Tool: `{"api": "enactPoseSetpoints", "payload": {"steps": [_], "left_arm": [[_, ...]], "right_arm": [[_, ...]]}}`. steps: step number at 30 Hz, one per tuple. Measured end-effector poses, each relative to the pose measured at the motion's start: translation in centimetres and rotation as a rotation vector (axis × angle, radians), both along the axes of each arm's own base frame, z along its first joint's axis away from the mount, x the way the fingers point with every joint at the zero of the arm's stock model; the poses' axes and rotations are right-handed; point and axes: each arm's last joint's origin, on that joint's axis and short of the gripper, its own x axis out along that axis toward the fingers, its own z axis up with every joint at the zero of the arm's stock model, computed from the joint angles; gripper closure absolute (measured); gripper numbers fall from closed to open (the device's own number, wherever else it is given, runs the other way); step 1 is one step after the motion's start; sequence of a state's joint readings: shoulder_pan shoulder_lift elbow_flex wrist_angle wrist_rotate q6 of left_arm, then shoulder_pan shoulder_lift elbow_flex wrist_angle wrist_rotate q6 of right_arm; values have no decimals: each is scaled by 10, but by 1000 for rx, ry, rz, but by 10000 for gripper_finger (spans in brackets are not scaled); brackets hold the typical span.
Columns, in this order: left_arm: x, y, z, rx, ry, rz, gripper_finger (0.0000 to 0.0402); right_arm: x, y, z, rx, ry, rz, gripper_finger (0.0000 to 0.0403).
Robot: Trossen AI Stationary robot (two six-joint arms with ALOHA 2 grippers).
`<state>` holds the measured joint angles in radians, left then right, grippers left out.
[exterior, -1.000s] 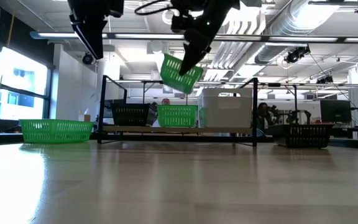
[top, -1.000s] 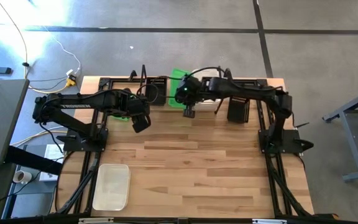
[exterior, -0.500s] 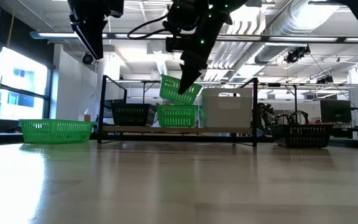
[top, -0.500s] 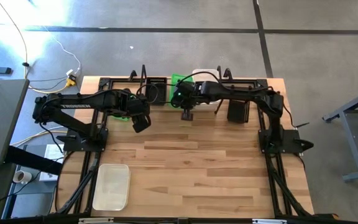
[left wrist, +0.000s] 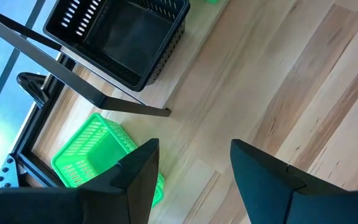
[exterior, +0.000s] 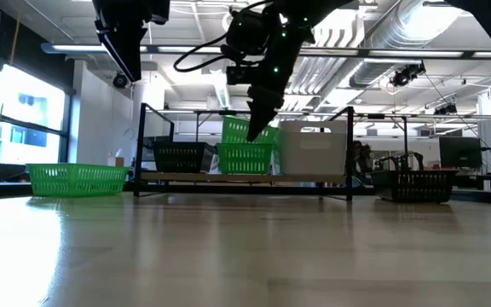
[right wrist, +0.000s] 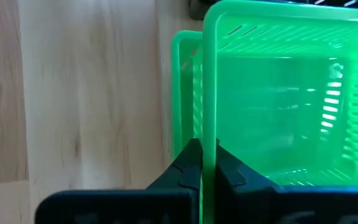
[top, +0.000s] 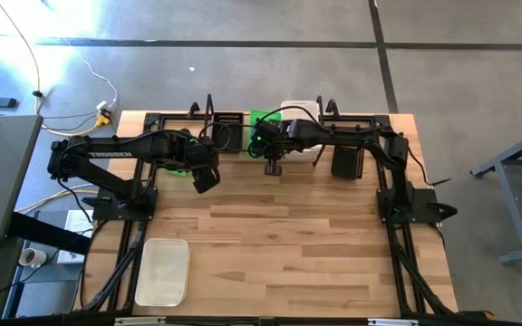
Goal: Stack baskets on shelf by color
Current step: Stack the bottom green bin on the green bin on the shelf
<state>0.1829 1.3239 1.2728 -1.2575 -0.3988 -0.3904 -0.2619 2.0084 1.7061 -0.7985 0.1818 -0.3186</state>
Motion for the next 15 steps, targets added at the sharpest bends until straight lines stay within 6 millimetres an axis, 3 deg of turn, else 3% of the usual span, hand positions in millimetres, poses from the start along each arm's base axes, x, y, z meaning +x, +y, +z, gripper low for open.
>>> {"api": "enactPoseSetpoints", "payload": {"steps": [11, 15], "left_arm": [[0, 0, 0, 0, 0, 0, 213], [0, 0, 0, 0, 0, 0, 213]], "right_arm": [[1, -1, 1, -20, -3, 7, 402], [0, -3, 1, -19, -3, 11, 384]]}}
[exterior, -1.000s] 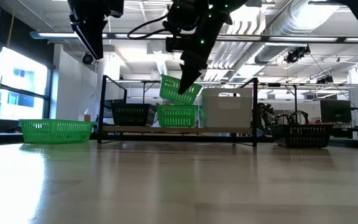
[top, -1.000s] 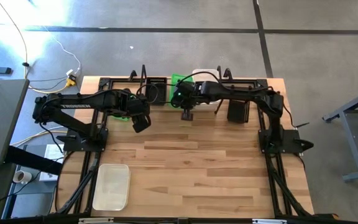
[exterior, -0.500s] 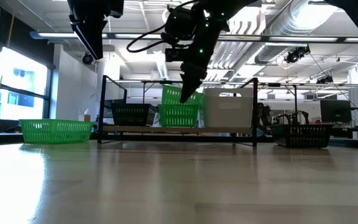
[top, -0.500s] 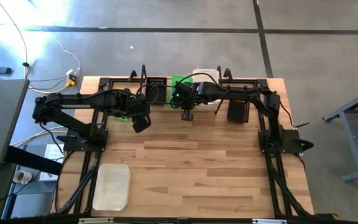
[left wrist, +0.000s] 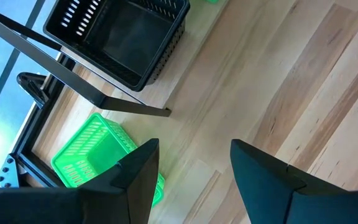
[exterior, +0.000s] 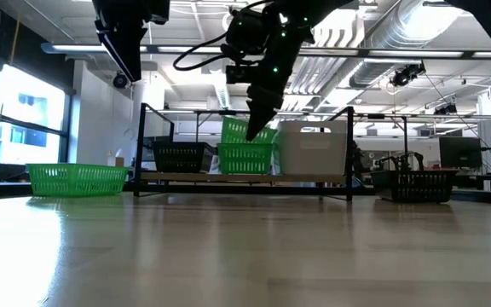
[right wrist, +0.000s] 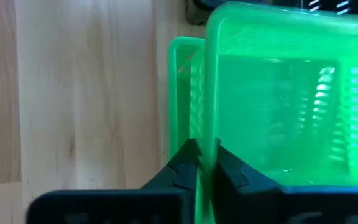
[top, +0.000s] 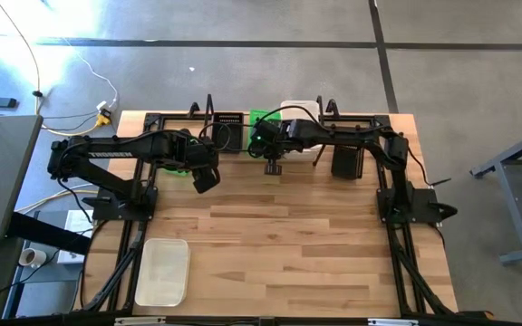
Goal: Stack baskets on shelf by color
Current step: Stack the bottom green bin on the green bin on the shelf, then stack the white bin on the stacked white bins on the shelf
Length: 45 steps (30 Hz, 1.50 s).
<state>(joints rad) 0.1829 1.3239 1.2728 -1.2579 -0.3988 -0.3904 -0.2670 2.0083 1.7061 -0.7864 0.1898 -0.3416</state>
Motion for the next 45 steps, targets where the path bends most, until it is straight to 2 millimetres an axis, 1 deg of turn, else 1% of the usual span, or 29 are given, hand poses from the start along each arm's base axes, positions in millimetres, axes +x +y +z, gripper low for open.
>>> {"api": "enactPoseSetpoints", "payload": {"steps": [3, 6, 9, 16, 20, 23, 29, 33, 38, 45], "left_arm": [[0, 0, 0, 0, 0, 0, 213], [0, 0, 0, 0, 0, 0, 213], [0, 0, 0, -8, -1, -3, 213], [1, -4, -1, -111, -12, -45, 213], [-3, -12, 2, -189, -27, -101, 213], [-9, -23, 8, -195, -50, -148, 213], [-27, -52, 24, -216, -154, -206, 213], [-40, -72, 32, -250, -213, -247, 213], [-51, -100, 36, -306, -244, -309, 213], [-66, -139, 35, -385, -223, -442, 213]], "right_arm": [[-1, -2, 0, -1, -1, -11, 350], [0, -5, 1, -38, -6, -35, 315], [0, -5, 6, -50, 3, -35, 293], [2, 3, 34, -28, -22, -38, 284], [1, 7, 46, 3, -30, -90, 284], [-1, 11, 57, 31, -32, -137, 284], [-2, 26, 78, 80, -71, -207, 284], [0, 36, 87, 106, -112, -236, 284], [1, 50, 92, 151, -148, -294, 284], [4, 74, 91, 234, -172, -348, 284]]}}
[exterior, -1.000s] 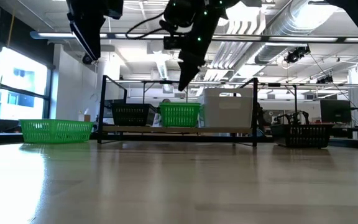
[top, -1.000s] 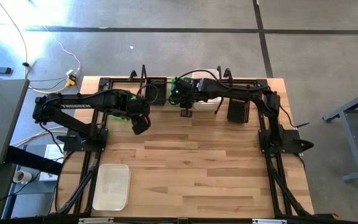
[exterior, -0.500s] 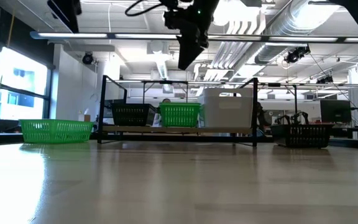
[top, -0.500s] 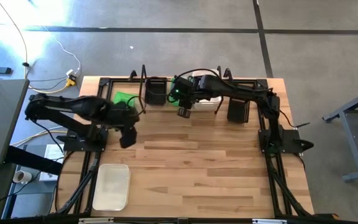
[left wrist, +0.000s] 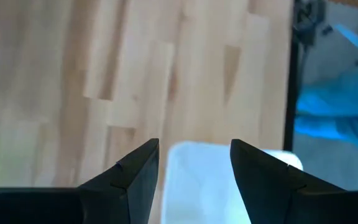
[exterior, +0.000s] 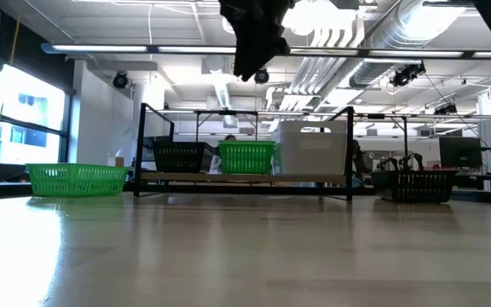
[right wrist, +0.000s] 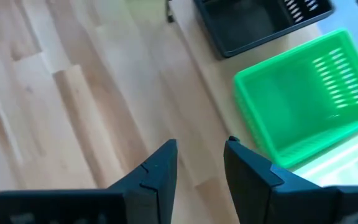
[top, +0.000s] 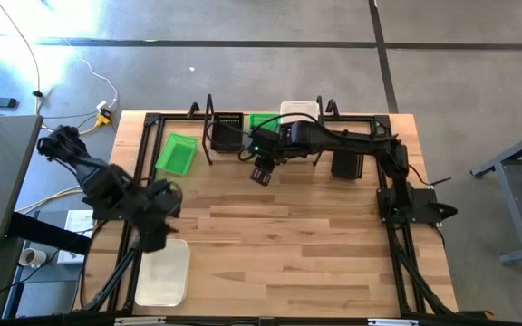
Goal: Stack baskets on shelf by color
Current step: Stack the white bin on the stacked white bins on the shelf
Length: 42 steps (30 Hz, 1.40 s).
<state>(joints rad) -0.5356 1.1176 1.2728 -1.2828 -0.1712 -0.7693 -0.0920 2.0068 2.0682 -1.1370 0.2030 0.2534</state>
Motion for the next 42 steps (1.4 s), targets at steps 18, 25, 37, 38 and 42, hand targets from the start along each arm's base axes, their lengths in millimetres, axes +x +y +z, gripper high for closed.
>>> {"api": "enactPoseSetpoints", "payload": {"steps": [18, 25, 37, 38, 42], "left_arm": [[-27, -86, -23, -85, 121, -75, 213], [-28, -100, -35, -197, 220, 314, 213], [-26, -98, -58, -104, 423, 906, 213], [-25, -98, -60, -90, 447, 929, 213], [-17, -100, -70, -39, 516, 980, 213]], "right_arm": [[2, 47, 0, 33, -13, 64, 284], [2, 60, 0, 66, -7, 140, 284], [2, 71, 0, 47, -2, 203, 284], [2, 71, 0, 48, -2, 202, 284], [2, 71, 0, 48, -3, 202, 284]]}}
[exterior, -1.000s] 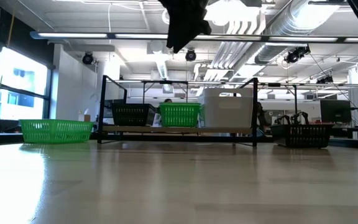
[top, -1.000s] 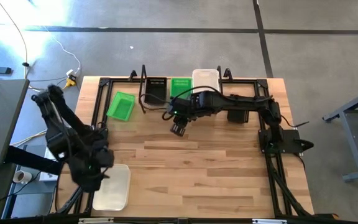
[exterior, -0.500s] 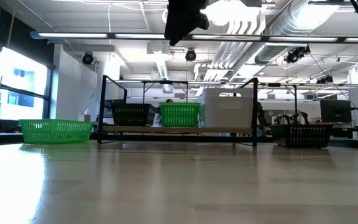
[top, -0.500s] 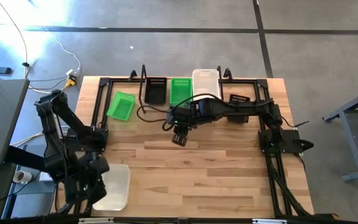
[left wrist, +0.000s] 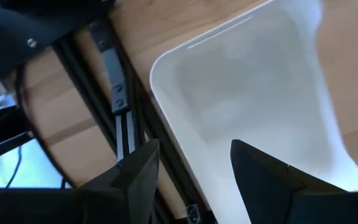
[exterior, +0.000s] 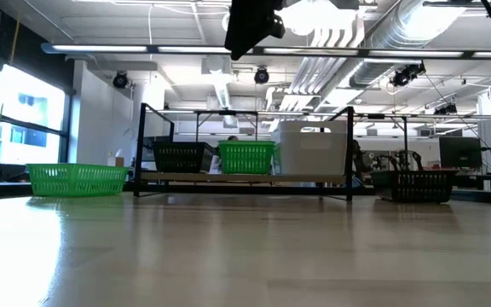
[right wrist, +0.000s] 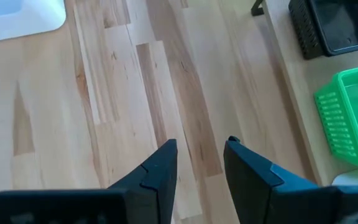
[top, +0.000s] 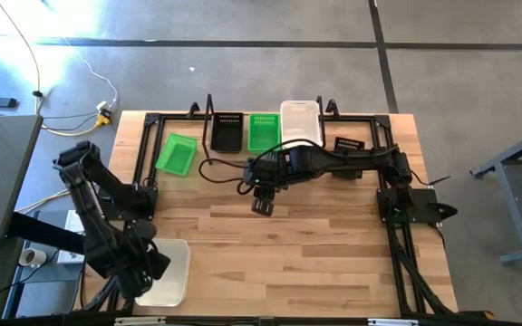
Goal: Stack baskets on shelf by color
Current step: Stack the white bin on the stacked white bins on the shelf
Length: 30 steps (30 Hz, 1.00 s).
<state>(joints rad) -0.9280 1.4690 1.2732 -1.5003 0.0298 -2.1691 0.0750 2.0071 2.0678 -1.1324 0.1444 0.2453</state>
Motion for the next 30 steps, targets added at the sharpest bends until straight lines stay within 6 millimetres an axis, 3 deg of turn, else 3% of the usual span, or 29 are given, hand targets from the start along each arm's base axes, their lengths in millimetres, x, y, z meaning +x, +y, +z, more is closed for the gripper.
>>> {"api": "enactPoseSetpoints", "payload": {"steps": [9, 16, 30], "left_arm": [[11, -2, -16, 66, 136, 31, 213], [4, 5, -41, 19, 107, 54, 213], [-4, 14, -69, 1, 142, 85, 213]], "right_arm": [[0, 5, 0, 8, 0, 2, 284], [-1, 13, 0, 8, 0, 22, 284], [-1, 13, 0, 6, -1, 17, 284]]}}
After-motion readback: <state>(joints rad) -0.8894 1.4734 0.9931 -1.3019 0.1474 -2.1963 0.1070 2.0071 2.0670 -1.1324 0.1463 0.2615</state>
